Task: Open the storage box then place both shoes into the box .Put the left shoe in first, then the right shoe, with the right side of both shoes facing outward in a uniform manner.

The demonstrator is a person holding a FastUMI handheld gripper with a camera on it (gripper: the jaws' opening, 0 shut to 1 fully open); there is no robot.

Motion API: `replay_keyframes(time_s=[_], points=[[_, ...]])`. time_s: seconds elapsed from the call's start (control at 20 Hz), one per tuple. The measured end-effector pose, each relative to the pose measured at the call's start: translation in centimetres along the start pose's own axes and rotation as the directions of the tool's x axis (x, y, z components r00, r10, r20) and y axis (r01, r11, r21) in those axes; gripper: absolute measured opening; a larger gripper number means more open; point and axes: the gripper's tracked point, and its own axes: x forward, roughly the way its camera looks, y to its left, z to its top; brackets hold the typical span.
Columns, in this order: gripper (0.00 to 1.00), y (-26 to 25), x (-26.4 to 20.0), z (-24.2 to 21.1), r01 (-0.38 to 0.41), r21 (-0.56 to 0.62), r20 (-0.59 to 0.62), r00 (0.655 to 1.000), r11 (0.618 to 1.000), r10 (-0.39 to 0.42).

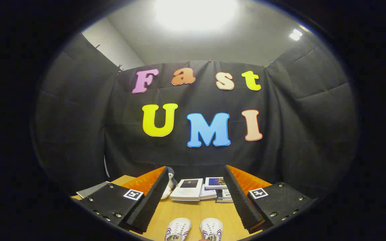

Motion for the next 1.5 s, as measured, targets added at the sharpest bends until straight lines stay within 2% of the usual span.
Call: replay_keyframes(time_s=[1.0, 1.25, 1.5], points=[[0.99, 0.8, -1.2, 0.0, -0.020, 0.004, 0.003, 1.000, 1.000, 0.020], [0.99, 2.0, -1.1, -1.2, -0.060, 0.071, -0.026, 0.998, 0.996, 0.062], [0.99, 4.2, -1.3, -3.2, -0.117, 0.184, -0.071, 0.989, 0.976, 0.132]])
